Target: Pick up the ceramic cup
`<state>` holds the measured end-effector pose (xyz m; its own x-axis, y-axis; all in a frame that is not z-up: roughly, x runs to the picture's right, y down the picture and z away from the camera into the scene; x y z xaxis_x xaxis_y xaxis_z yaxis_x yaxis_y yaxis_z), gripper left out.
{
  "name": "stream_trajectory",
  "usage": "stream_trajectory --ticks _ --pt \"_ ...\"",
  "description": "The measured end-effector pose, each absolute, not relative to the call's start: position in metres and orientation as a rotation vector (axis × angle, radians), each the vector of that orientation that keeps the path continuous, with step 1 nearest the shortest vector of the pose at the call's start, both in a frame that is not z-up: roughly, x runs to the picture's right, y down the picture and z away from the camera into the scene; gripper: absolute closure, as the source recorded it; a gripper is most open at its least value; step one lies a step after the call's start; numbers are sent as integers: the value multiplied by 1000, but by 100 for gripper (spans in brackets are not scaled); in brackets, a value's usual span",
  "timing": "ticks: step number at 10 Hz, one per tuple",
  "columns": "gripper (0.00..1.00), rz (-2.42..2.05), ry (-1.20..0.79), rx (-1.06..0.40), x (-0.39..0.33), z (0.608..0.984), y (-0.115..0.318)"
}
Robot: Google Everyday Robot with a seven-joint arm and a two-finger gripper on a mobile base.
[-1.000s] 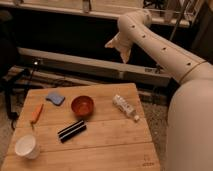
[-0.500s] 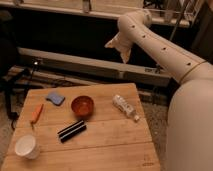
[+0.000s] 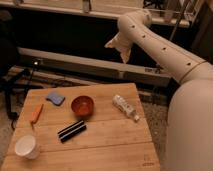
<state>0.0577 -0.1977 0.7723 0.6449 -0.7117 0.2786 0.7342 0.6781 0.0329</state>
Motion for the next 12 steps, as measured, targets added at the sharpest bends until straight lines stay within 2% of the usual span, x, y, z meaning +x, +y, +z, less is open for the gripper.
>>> stream_trajectory --ticks 2,3,5,6,10,12 --pt "20 -880 -288 -83 46 770 -192" --pt "20 -976 -332 -74 15 762 -177" --pt "20 -1152 -441 -58 -47 743 -141" --pt "20 -1272 -528 -54 -83 730 -108" --pt "20 -1627 -725 -89 -152 710 -20" --pt "20 -1781 -764 -100 -178 708 5"
